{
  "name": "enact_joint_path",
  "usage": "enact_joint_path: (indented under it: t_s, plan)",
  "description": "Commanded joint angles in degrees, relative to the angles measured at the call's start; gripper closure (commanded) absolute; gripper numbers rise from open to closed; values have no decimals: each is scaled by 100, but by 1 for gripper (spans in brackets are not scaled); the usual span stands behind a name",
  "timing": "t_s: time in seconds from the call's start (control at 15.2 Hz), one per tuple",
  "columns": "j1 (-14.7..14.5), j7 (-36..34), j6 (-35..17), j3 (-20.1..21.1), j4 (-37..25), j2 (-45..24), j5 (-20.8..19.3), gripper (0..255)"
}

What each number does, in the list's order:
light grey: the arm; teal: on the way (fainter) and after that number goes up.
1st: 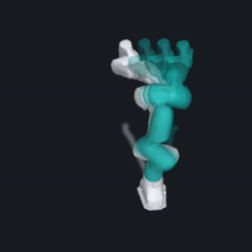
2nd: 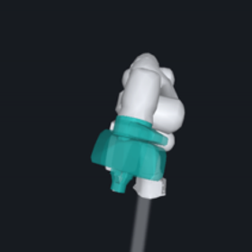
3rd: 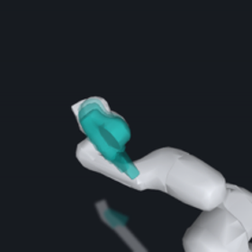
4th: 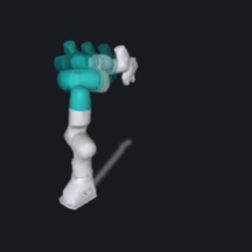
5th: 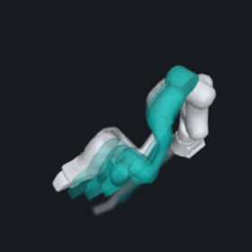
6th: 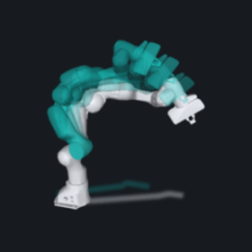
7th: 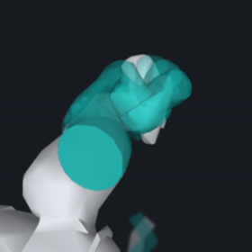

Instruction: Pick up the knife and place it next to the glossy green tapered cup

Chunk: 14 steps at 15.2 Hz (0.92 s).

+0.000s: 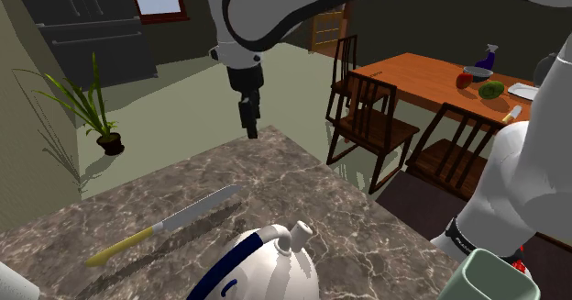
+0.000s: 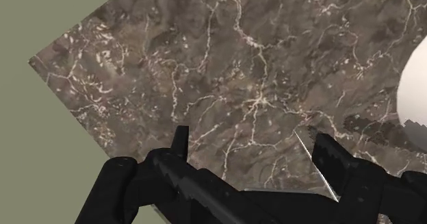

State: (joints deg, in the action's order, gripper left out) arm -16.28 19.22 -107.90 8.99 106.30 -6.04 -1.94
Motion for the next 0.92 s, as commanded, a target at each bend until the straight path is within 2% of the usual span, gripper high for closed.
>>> enact_joint_path:
  t_s: [0.0, 0.86]
  plan:
    - [-119, 133, 26, 111, -322, -328, -68, 0]
    - [-1047, 987, 301, 706, -2400, -2390, -708, 0]
